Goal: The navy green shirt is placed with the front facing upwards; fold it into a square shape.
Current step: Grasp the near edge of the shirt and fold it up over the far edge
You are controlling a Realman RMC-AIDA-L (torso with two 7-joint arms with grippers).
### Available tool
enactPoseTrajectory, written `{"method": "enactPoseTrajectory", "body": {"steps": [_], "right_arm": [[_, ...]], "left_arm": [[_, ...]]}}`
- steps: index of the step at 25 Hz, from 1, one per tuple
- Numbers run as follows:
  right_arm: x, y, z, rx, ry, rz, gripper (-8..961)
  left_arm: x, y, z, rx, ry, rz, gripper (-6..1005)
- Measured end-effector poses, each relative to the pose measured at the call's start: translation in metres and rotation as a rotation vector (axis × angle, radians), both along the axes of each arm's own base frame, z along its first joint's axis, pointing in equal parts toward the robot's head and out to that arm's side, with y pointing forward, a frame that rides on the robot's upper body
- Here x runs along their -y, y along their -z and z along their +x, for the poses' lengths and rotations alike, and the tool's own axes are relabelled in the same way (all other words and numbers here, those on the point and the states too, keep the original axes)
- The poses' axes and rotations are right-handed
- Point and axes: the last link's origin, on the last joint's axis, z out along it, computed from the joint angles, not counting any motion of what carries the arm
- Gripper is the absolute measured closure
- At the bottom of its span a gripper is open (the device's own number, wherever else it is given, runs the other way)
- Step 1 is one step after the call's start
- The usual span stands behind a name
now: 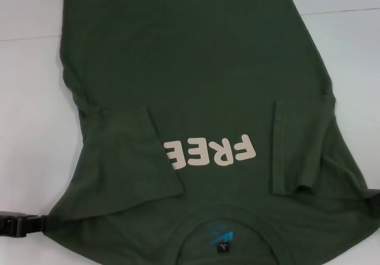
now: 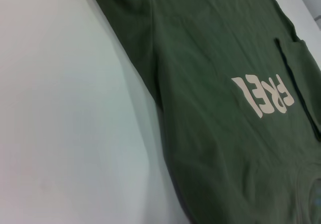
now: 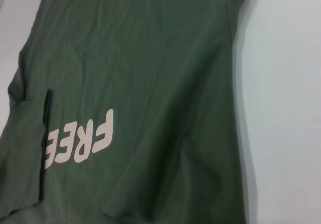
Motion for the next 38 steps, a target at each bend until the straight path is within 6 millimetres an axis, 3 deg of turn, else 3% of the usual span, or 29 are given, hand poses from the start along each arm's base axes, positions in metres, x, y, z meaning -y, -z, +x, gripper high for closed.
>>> {"method": "enactPoseTrajectory", "body": {"steps": [2, 8, 18, 24, 30, 38], "right_arm": [[0.0, -0.001, 0.0, -0.002, 0.002, 0.005, 781], [-0.003, -0.006, -0.001, -0.02, 0.005, 0.048, 548], [-0.011, -0.013, -0.007, -0.038, -0.01, 0.063, 302], [-0.01, -0.019, -0.006, -0.035, -0.003, 0.08, 96], [-0.012, -0.036, -0.011, -0.042, -0.035, 0.143, 48], [-0.023, -0.061, -0.024, -0.069, -0.113, 0.296, 47]], "left_arm": [[0.0, 0.0, 0.0, 0.001, 0.001, 0.0, 925], [-0.003, -0.001, 0.001, 0.001, -0.001, 0.009, 923], [-0.014, -0.006, 0.002, -0.022, 0.003, 0.049, 520], [-0.021, -0.007, 0.007, -0.022, 0.018, 0.061, 282], [-0.025, -0.007, 0.009, -0.016, 0.026, 0.072, 200], [-0.033, -0.01, 0.014, -0.004, 0.049, 0.115, 203]]}}
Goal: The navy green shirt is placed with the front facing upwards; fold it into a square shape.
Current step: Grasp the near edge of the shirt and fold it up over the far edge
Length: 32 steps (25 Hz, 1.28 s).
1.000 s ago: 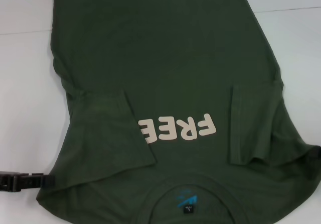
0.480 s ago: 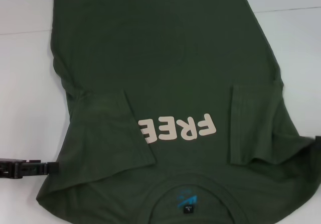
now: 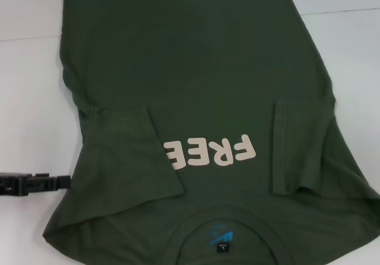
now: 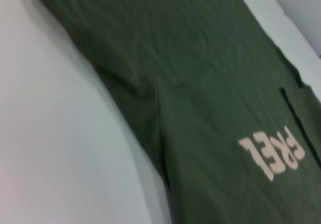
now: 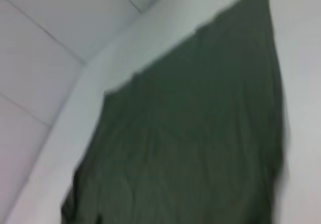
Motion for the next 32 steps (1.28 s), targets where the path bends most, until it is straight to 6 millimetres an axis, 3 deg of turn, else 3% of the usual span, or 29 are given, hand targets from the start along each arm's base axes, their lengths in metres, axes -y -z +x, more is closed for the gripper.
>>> {"method": "enactPoseTrajectory", "body": {"steps": [5, 14, 32], "right_arm": [[-0.018, -0.003, -0.011, -0.026, -0.061, 0.128, 47], [-0.051, 0.007, -0.031, 0.021, -0.165, 0.154, 55], [-0.125, 0.036, -0.071, 0.221, -0.169, -0.099, 56]], "left_arm": [[-0.01, -0.003, 0.006, 0.011, 0.034, 0.047, 205], [-0.025, -0.005, 0.022, 0.046, 0.117, 0.109, 208], [-0.037, 0.0, 0.04, 0.062, 0.191, 0.12, 211]]}}
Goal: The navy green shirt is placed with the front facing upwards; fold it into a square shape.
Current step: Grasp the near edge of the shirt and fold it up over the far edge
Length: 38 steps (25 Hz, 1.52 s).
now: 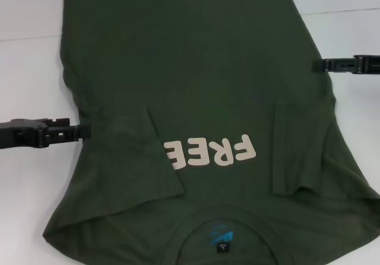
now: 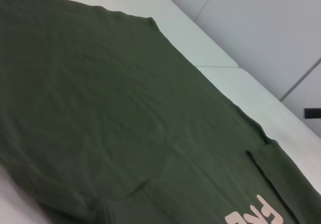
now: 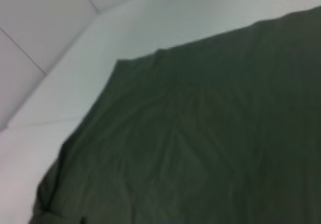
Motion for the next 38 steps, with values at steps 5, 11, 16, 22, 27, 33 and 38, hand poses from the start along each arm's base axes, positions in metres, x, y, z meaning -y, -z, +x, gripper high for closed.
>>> {"method": "enactPoseTrajectory", "body": {"steps": [5, 11, 16, 22, 27, 33, 38], "right_arm": [[-0.015, 0.013, -0.008, 0.069, 0.025, -0.045, 56], [-0.023, 0.03, -0.014, 0.151, 0.028, -0.088, 56], [-0.026, 0.04, -0.015, 0.181, 0.022, -0.094, 56], [-0.026, 0.052, -0.014, 0.206, 0.023, -0.105, 56], [-0.029, 0.053, -0.017, 0.191, 0.021, -0.081, 56], [-0.033, 0.047, -0.025, 0.129, 0.005, -0.036, 56], [-0.036, 0.043, -0.032, 0.072, -0.02, 0.003, 56]], "left_arm": [[-0.002, 0.003, 0.005, -0.007, 0.02, -0.016, 212], [-0.004, 0.005, 0.008, -0.019, 0.034, -0.028, 215], [-0.006, 0.005, 0.009, -0.024, 0.036, -0.023, 215], [-0.008, 0.007, 0.011, -0.026, 0.042, -0.021, 215], [-0.013, 0.01, 0.013, -0.043, 0.037, -0.007, 215], [-0.021, 0.024, 0.021, -0.085, 0.047, -0.007, 214], [-0.027, 0.039, 0.029, -0.13, 0.063, -0.014, 214]]}}
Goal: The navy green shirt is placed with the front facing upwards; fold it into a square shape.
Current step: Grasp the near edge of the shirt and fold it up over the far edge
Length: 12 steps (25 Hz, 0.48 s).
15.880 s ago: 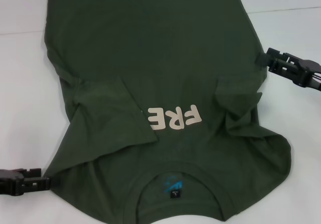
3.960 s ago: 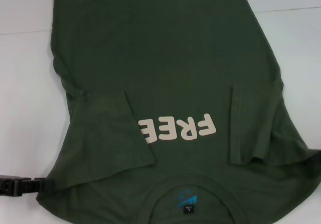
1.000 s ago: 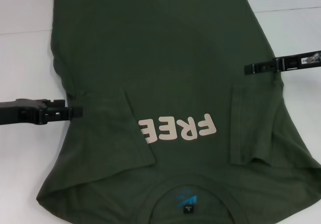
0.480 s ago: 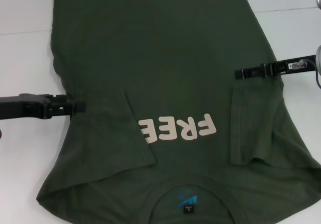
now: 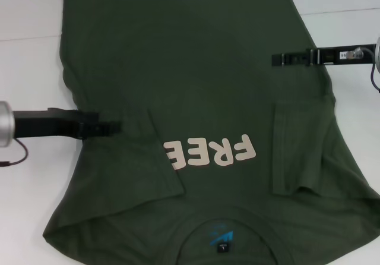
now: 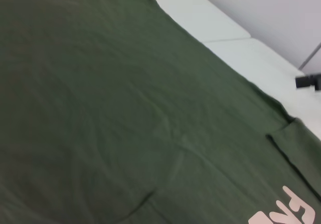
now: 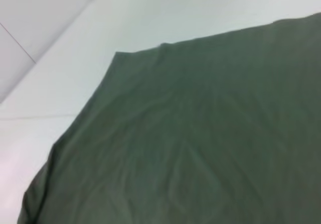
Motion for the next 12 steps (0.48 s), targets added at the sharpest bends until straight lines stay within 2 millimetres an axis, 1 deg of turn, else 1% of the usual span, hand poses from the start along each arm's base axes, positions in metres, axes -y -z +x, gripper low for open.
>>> {"method": "enactPoseTrajectory", "body": {"steps": [6, 12], "right_arm": [[0.001, 0.003, -0.002, -0.013, -0.005, -0.003, 56], [0.002, 0.006, -0.003, -0.019, -0.005, -0.008, 56]], "left_arm": [[-0.008, 0.012, 0.008, -0.031, 0.015, 0.025, 214], [-0.017, 0.017, 0.012, -0.065, 0.026, 0.066, 214]]}}
